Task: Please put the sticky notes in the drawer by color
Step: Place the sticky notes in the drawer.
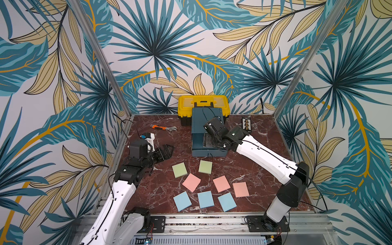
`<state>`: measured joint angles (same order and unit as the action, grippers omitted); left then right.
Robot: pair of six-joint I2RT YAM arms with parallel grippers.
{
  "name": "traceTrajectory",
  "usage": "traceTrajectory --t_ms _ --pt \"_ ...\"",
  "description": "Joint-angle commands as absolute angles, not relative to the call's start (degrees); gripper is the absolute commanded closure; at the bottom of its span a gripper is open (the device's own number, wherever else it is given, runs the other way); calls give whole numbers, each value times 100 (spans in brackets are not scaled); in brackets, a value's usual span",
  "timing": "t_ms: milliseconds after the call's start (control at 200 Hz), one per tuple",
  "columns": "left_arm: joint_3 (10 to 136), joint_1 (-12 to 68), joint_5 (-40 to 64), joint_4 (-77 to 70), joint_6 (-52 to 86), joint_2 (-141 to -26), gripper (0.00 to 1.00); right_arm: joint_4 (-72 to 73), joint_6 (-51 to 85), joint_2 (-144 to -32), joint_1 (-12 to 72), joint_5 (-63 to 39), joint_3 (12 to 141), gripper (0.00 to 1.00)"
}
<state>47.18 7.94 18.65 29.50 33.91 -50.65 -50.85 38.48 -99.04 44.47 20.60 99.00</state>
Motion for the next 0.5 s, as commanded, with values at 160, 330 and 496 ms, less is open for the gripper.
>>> traceTrajectory --t_ms 160,330,496 --pt "4913 821 1826 2949 3339 -5042 0 -5347 3706 -10019 4482 2233 10182 15" --pt "4915 817 1828 2923 3340 -5053 0 -5385 3605 -10032 4486 2359 10380 11" --pt "4931 820 1792 2926 3331 -5044 0 -5374 3456 -9953 4482 2467 10617 10"
